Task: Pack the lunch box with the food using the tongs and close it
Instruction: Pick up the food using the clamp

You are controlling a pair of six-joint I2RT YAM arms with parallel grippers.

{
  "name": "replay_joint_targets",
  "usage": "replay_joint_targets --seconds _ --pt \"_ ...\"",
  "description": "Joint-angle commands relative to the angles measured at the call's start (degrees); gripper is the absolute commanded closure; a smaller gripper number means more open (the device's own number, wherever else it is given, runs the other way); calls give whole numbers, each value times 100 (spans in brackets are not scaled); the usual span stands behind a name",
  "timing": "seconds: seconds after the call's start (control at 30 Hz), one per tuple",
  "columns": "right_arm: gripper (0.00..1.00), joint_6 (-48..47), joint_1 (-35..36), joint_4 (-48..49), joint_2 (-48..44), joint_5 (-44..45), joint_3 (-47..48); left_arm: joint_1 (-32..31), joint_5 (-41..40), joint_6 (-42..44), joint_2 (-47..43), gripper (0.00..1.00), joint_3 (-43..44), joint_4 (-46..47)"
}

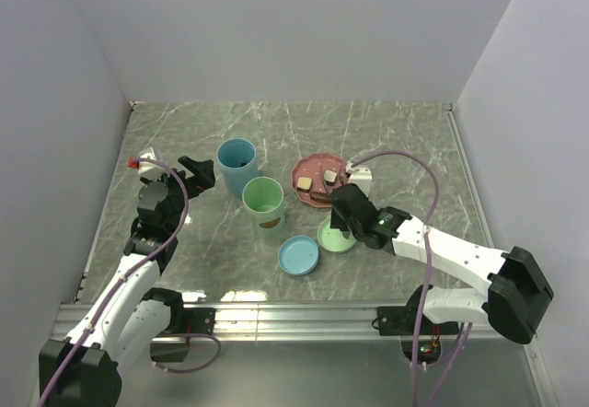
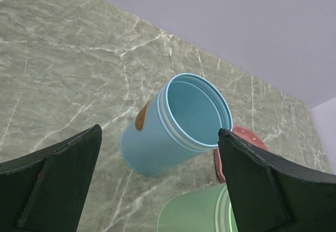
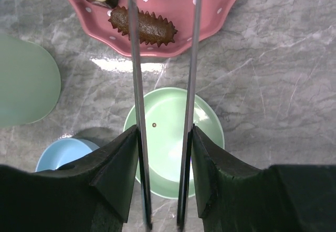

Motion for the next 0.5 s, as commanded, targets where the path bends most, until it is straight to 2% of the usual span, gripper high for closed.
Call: replay_joint_targets --seconds 0.0,0.17,0.47 --pt "50 107 -40 44 -340 281 -33 -2 135 -34 25 1 -23 299" --pt "50 55 -40 62 -384 202 -33 -2 135 -34 16 1 -14 299" --pt "50 81 -40 123 196 131 90 -2 126 -34 -45 1 -23 255"
